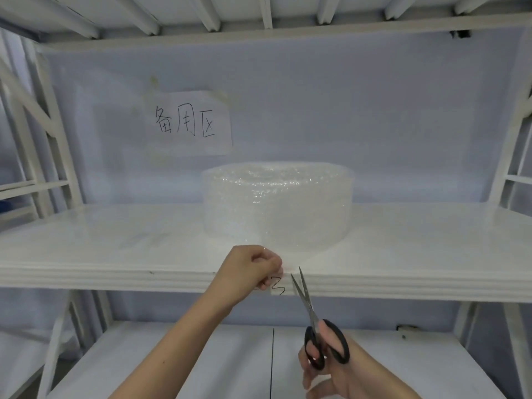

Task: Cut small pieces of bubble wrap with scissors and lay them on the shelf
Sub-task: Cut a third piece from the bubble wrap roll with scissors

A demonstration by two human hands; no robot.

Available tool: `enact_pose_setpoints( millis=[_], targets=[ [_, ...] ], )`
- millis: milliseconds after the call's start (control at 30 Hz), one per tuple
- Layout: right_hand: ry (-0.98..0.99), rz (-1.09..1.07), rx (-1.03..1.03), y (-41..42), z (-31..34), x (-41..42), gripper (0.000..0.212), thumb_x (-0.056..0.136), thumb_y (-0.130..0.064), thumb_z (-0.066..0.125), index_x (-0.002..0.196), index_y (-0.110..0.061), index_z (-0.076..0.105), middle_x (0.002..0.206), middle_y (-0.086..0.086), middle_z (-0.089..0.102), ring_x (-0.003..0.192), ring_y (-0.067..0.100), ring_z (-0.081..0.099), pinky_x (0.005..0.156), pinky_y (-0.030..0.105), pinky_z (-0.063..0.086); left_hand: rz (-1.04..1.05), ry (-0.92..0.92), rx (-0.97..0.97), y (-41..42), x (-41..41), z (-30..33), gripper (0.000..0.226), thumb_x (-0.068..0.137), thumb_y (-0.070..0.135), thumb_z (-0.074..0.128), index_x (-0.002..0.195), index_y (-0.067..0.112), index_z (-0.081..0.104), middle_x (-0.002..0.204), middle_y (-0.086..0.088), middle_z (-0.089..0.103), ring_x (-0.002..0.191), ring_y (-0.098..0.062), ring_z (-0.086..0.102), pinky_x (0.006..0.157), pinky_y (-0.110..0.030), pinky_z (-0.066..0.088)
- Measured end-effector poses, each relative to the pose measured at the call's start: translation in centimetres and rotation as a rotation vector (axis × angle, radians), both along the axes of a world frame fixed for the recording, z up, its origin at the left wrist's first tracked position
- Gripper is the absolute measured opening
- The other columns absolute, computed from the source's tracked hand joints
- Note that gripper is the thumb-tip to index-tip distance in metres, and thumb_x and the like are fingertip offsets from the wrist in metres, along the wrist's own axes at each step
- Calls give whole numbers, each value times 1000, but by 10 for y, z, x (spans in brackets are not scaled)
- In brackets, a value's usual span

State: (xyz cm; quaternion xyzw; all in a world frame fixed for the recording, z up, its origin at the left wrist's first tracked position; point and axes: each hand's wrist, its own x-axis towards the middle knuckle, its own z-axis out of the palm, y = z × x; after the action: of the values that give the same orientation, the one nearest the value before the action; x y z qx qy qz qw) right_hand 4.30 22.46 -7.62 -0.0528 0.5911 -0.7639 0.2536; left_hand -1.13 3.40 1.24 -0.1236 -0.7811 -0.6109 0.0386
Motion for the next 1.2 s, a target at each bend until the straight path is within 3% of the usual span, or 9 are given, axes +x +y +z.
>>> enact_pose_setpoints(
  millis=[333,467,633,833,1033,1200],
  targets=[
    [196,84,-13,-15,17,-20,52,74,-59,62,71,-9,48,74,8,56,66,26,55,69,43,53,8,-6,64,-2,1,-2,10,88,12,70,83,4,68,73,-5,77,51,-9,58,53,-18,49],
    [248,86,-8,-19,22,-28,49,77,-57,61,70,-10,49,75,10,54,69,25,57,71,42,53,-16,-9,98,-7,0,-6,10,88,10,71,86,1,70,76,-13,75,61,-14,62,59,-19,51],
    [251,87,-52,-21,18,-34,46,76,-51,67,70,-9,48,73,10,51,65,26,56,70,41,53,-41,11,94,-11,-4,-8,5,88,7,70,87,3,70,64,0,71,60,-8,64,61,-18,52],
    [252,97,-79,-23,18,-36,57,61,-59,78,70,-6,61,75,9,56,63,25,55,65,39,53,-44,20,92,-11,-6,-8,6,88,9,70,82,8,70,77,-16,70,72,-21,63,65,-21,54],
    [277,97,-62,-24,23,-39,58,62,-64,75,62,-12,49,73,9,50,62,24,52,66,38,52,-45,21,88,-12,-8,-8,9,89,8,69,89,-1,70,71,-12,68,62,-18,60,63,-20,54],
    [306,71,-71,-23,23,-41,55,66,-59,75,64,-12,47,72,9,48,62,25,51,65,37,52,-61,24,117,-12,-9,-8,7,88,8,70,88,1,69,72,-10,70,69,-19,64,65,-20,55]
  ],
)
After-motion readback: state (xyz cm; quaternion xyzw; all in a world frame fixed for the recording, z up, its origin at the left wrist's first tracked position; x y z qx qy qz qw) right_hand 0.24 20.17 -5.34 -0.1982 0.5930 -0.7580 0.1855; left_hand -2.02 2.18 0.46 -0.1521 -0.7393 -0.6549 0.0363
